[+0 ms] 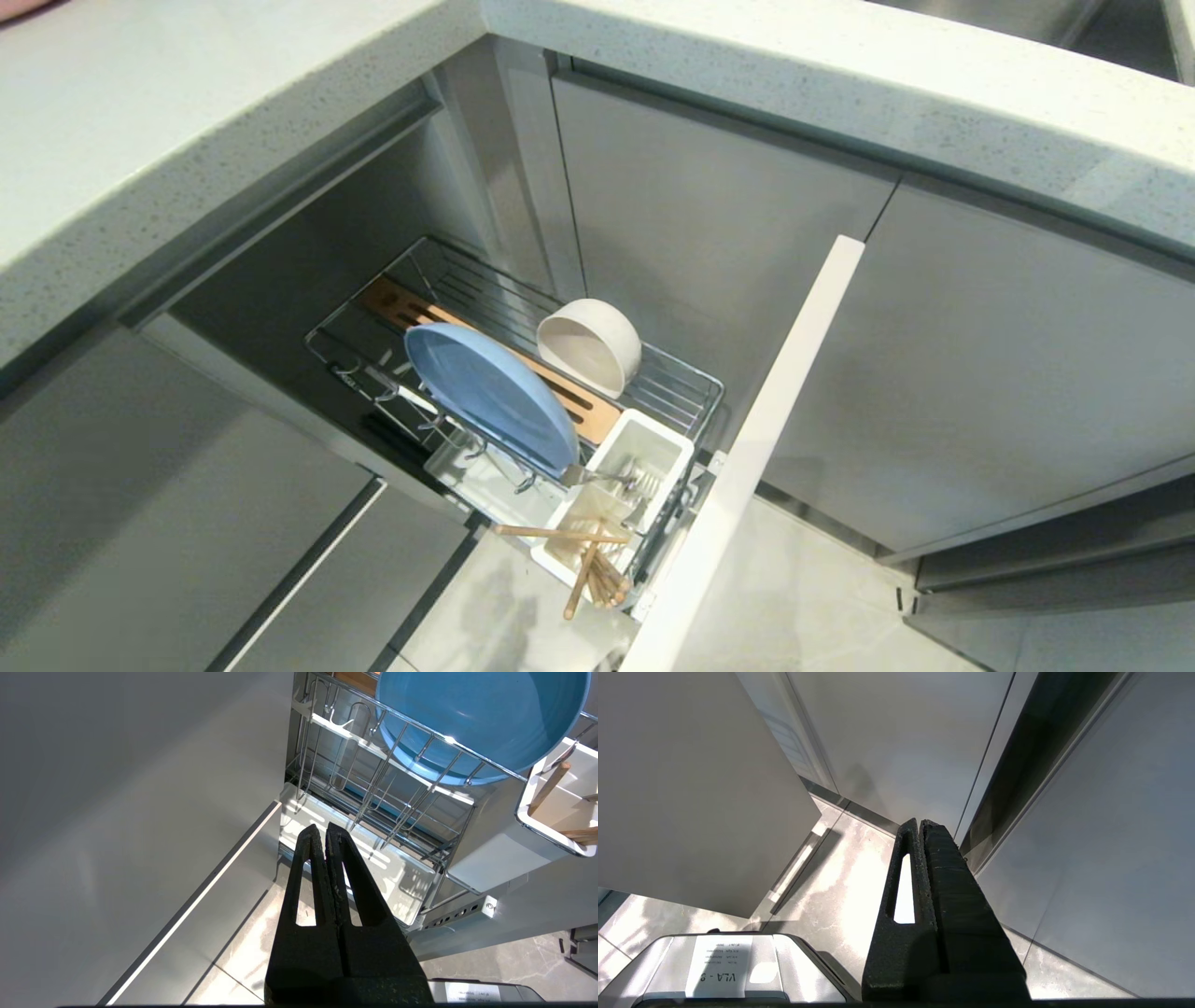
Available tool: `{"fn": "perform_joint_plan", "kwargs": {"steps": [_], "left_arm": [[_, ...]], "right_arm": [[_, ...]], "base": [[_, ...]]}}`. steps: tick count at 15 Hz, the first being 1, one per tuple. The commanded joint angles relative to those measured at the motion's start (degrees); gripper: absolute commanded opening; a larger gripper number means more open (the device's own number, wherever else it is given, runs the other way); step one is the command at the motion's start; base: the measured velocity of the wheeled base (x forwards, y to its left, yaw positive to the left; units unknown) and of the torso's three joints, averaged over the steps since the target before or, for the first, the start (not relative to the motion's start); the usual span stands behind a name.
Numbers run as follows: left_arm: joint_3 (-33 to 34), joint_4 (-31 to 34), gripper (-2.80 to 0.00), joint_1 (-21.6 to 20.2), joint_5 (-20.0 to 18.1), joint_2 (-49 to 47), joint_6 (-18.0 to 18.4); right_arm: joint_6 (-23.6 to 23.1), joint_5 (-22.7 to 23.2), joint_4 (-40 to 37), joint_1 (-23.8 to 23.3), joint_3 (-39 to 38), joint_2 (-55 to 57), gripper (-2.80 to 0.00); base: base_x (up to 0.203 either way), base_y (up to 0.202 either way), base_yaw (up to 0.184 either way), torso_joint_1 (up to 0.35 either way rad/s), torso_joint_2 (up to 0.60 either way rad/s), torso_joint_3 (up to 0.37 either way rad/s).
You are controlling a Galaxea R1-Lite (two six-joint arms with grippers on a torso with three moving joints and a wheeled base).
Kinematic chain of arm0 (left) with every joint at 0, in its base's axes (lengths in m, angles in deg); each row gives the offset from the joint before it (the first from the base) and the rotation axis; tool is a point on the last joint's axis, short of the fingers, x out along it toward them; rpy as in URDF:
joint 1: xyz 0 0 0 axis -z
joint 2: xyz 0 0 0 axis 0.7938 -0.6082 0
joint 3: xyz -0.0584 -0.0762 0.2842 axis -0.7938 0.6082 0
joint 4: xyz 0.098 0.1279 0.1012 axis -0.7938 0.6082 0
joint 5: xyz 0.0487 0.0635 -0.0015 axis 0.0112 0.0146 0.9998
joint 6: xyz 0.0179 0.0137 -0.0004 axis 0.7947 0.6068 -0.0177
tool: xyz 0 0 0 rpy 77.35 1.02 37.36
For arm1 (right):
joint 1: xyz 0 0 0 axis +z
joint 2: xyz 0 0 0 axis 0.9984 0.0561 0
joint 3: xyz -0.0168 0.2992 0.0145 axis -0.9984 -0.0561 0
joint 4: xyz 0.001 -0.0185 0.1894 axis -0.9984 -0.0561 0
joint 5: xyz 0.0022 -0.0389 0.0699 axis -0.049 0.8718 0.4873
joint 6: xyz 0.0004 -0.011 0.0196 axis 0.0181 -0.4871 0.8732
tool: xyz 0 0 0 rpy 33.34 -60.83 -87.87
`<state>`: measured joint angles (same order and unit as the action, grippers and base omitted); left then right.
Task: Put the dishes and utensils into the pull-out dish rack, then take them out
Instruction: Take the plate out of the cupboard
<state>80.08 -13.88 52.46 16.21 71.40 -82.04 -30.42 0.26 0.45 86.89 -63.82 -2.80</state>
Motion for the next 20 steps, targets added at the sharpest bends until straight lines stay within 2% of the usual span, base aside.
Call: {"fn": "perform_joint_plan", "kwargs": {"steps": [1,14,15,17,20], "left_arm": [[1.41,-0.05,-2.8,-0.01,0.09,-0.07,-0.07],[1.35,-0.25,-2.8,-0.01,0.09,-0.07,0.32],[-0.35,-0.46,-2.8,-0.01,-0.01,-0.07,0.26],[-8.45,0.87,-2.8,0.08,-0.03,-0.29,0.13],[-27.42,8.35,-2.8,0.15,-0.2,-5.3,0.19]], "right_arm": [[0.01,0.0,0.02,-0.01,-0.09,-0.22,-2.8],[-0.02,0.0,0.02,0.03,-0.09,-0.2,-2.8],[-0.04,0.0,0.02,0.06,-0.09,-0.15,-2.8],[0.05,0.0,0.02,0.05,-0.09,-0.16,-2.8],[0.03,0.0,0.02,0.0,-0.09,-0.21,-2.8]], "base": [[0.0,0.0,0.0,0.0,0.0,0.0],[0.0,0.0,0.0,0.0,0.0,0.0],[0.0,0.0,0.0,0.0,0.0,0.0],[0.0,0.0,0.0,0.0,0.0,0.0],[0.0,0.0,0.0,0.0,0.0,0.0]]}}
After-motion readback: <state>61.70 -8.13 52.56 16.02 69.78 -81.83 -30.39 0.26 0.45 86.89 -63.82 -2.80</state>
